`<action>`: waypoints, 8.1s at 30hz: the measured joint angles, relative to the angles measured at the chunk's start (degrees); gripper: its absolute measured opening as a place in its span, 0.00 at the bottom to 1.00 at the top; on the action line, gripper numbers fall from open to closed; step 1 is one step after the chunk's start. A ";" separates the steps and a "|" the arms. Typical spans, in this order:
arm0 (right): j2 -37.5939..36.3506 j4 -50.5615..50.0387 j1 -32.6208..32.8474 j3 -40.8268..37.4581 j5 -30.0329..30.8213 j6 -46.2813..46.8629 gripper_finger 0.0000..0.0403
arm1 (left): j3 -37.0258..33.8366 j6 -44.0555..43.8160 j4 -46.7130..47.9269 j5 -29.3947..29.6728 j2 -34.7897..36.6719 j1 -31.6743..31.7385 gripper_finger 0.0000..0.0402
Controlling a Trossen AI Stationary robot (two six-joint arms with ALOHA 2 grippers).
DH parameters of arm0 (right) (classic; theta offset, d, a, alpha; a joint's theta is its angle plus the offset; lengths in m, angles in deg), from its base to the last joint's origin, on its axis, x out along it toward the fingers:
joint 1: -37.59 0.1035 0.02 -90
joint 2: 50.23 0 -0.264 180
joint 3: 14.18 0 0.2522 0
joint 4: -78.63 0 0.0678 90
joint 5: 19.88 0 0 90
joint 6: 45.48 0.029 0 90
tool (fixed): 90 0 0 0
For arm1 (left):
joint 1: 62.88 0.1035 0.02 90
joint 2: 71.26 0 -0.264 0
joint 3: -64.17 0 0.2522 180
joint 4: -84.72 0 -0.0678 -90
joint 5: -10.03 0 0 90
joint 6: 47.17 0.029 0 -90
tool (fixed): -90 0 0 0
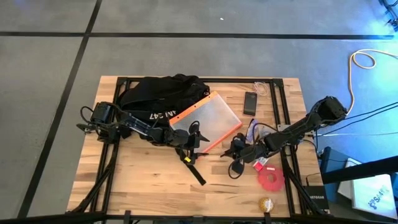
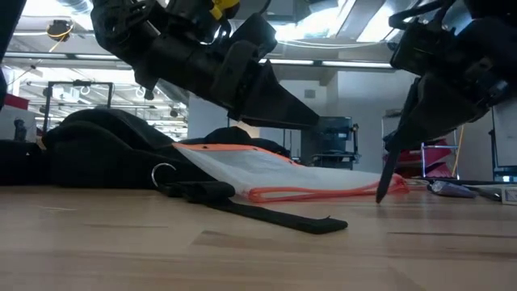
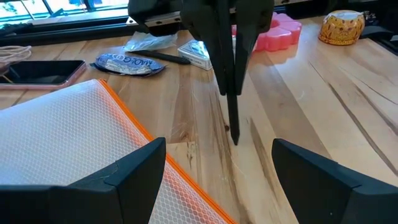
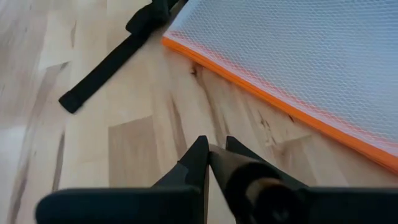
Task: Unpack backpack
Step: Move the bottom black pen to the top right of the table, then adjust the zipper pouch, then move the black backpack to the top left of the table
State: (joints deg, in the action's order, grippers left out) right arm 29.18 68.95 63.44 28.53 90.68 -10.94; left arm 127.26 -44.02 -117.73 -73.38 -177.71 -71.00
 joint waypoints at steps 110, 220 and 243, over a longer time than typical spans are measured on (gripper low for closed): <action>7.05 -24.55 -44.10 17.31 -4.87 -19.33 0.62 | -0.15 -10.35 17.99 20.71 0.61 2.33 0.69; 7.35 -10.37 -11.64 17.27 -15.67 -9.88 0.45 | -0.22 -3.96 23.70 -13.20 8.60 -4.31 0.69; 7.34 -8.08 -11.56 17.27 -20.07 -7.90 0.45 | -0.20 -16.90 57.54 23.68 21.26 -19.69 0.69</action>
State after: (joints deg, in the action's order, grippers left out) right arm 36.53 60.88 51.87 45.79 70.61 -18.85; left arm 127.06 -60.92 -60.19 -49.70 -156.46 -90.69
